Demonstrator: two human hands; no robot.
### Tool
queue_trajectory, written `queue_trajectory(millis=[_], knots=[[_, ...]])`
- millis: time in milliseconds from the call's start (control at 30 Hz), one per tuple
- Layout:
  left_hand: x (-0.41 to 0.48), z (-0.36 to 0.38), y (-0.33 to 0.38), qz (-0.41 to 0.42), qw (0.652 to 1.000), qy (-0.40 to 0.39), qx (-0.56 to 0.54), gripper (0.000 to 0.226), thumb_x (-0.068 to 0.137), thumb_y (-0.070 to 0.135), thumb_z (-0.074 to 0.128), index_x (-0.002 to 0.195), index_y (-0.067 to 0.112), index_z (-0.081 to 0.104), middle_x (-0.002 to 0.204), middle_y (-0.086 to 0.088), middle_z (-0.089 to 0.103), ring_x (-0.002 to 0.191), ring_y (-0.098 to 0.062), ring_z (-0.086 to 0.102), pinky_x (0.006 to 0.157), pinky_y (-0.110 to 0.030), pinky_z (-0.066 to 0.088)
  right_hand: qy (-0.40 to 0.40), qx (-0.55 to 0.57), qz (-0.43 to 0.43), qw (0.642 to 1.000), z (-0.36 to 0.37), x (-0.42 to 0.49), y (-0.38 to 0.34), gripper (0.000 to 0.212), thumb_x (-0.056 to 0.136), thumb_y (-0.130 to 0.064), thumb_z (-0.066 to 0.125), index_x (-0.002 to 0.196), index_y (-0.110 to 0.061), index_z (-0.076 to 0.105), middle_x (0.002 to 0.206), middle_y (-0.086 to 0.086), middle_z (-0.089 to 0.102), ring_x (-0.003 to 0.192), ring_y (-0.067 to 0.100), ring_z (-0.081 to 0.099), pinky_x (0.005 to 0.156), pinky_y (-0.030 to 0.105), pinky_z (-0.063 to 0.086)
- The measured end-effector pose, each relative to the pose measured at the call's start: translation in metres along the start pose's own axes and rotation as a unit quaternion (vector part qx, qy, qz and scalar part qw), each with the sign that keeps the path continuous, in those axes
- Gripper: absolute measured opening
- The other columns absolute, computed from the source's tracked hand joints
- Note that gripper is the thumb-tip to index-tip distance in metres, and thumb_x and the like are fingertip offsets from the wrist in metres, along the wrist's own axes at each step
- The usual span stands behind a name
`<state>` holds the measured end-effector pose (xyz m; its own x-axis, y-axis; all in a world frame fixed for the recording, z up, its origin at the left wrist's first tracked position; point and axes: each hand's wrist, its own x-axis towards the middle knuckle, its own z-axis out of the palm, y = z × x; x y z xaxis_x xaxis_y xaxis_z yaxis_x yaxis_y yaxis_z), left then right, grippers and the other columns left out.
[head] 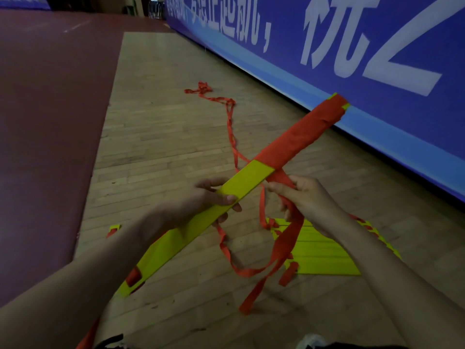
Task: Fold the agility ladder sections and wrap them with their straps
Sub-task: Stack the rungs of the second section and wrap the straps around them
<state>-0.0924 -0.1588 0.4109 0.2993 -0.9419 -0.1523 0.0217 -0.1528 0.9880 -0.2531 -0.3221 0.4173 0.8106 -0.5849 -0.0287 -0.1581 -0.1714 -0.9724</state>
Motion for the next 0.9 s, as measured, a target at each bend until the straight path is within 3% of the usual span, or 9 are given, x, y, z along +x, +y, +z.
queue_trajectory(millis=[133, 300, 500, 633, 667, 733, 767, 800, 900], knots=[[-0.001, 0.000, 0.001, -0.011, 1.000, 0.024, -0.005, 0.026, 0.089, 0.004, 0.058, 0.115, 0.006, 0.060, 0.082, -0.007, 0.069, 0.062, -0.025, 0.057, 0.050, -0.026, 0.050, -0.023, 0.009, 0.008, 1.000, -0.005, 0.000, 0.002, 0.023, 0.097, -0.021, 0.052, 0.092, -0.003, 0.066, 0.056, 0.001, 0.062, 0.035, 0.008, 0.048, 0.033, 0.017, 0.035], [-0.002, -0.002, 0.002, -0.033, 0.999, 0.000, -0.025, 0.024, 0.087, 0.010, 0.057, 0.111, 0.005, 0.061, 0.087, -0.010, 0.069, 0.064, -0.027, 0.057, 0.052, -0.027, 0.049, -0.026, 0.050, 0.051, 0.997, -0.005, 0.000, 0.002, 0.008, 0.085, -0.012, 0.066, 0.084, -0.004, 0.068, 0.062, 0.005, 0.069, 0.053, 0.017, 0.060, 0.047, 0.026, 0.051], [-0.001, 0.001, -0.001, -0.021, 0.999, 0.042, 0.017, 0.024, 0.088, 0.000, 0.059, 0.112, 0.004, 0.061, 0.086, -0.009, 0.070, 0.062, -0.023, 0.059, 0.052, -0.028, 0.050, 0.033, -0.001, 0.008, 0.999, 0.000, 0.000, 0.004, 0.005, 0.080, -0.015, 0.075, 0.077, -0.016, 0.070, 0.043, -0.008, 0.051, 0.034, 0.007, 0.043, 0.034, 0.018, 0.036], [0.004, 0.020, -0.005, 0.003, 0.981, 0.128, 0.148, 0.032, 0.091, 0.000, 0.056, 0.122, 0.005, 0.056, 0.078, 0.000, 0.066, 0.054, -0.014, 0.057, 0.050, -0.025, 0.047, 0.066, -0.047, -0.016, 0.997, 0.009, 0.005, 0.012, 0.023, 0.081, -0.025, 0.075, 0.065, -0.013, 0.064, 0.042, -0.007, 0.046, 0.037, 0.009, 0.042, 0.041, 0.023, 0.036], [0.004, 0.026, -0.006, 0.019, 0.956, 0.154, 0.250, 0.035, 0.093, 0.004, 0.055, 0.127, 0.011, 0.054, 0.078, 0.003, 0.065, 0.058, -0.013, 0.059, 0.052, -0.024, 0.046, 0.076, -0.054, -0.023, 0.995, 0.012, 0.007, 0.015, 0.030, 0.081, -0.028, 0.075, 0.058, -0.014, 0.061, 0.044, -0.005, 0.047, 0.040, 0.010, 0.044, 0.046, 0.026, 0.036], [0.002, 0.037, -0.009, 0.035, 0.832, 0.199, 0.516, 0.042, 0.098, 0.021, 0.048, 0.139, 0.028, 0.043, 0.098, 0.003, 0.067, 0.083, -0.020, 0.065, 0.063, -0.027, 0.044, 0.099, -0.051, -0.020, 0.994, 0.019, 0.007, 0.014, 0.045, 0.082, -0.034, 0.073, 0.045, -0.018, 0.055, 0.039, -0.009, 0.044, 0.036, 0.006, 0.042, 0.045, 0.025, 0.034], [0.000, 0.042, -0.010, 0.050, 0.767, 0.219, 0.601, 0.045, 0.100, 0.026, 0.042, 0.144, 0.035, 0.035, 0.111, 0.005, 0.064, 0.094, -0.021, 0.064, 0.066, -0.028, 0.043, 0.111, -0.039, -0.013, 0.993, 0.021, 0.007, 0.013, 0.048, 0.084, -0.036, 0.071, 0.042, -0.020, 0.055, 0.037, -0.011, 0.044, 0.034, 0.002, 0.042, 0.043, 0.021, 0.033], [-0.001, 0.045, -0.011, 0.070, 0.729, 0.229, 0.641, 0.046, 0.102, 0.028, 0.037, 0.146, 0.038, 0.028, 0.118, 0.007, 0.060, 0.099, -0.021, 0.063, 0.067, -0.029, 0.042, 0.123, -0.021, -0.006, 0.992, 0.022, 0.007, 0.012, 0.048, 0.084, -0.038, 0.069, 0.042, -0.022, 0.055, 0.036, -0.012, 0.046, 0.034, -0.001, 0.043, 0.042, 0.017, 0.032], [0.001, 0.047, -0.010, 0.102, 0.698, 0.233, 0.669, 0.050, 0.103, 0.025, 0.033, 0.148, 0.040, 0.020, 0.127, 0.010, 0.053, 0.104, -0.019, 0.061, 0.063, -0.029, 0.037, 0.153, 0.060, 0.027, 0.986, 0.024, 0.008, 0.008, 0.038, 0.084, -0.041, 0.068, 0.056, -0.018, 0.058, 0.037, -0.012, 0.047, 0.034, -0.002, 0.044, 0.039, 0.013, 0.031]])
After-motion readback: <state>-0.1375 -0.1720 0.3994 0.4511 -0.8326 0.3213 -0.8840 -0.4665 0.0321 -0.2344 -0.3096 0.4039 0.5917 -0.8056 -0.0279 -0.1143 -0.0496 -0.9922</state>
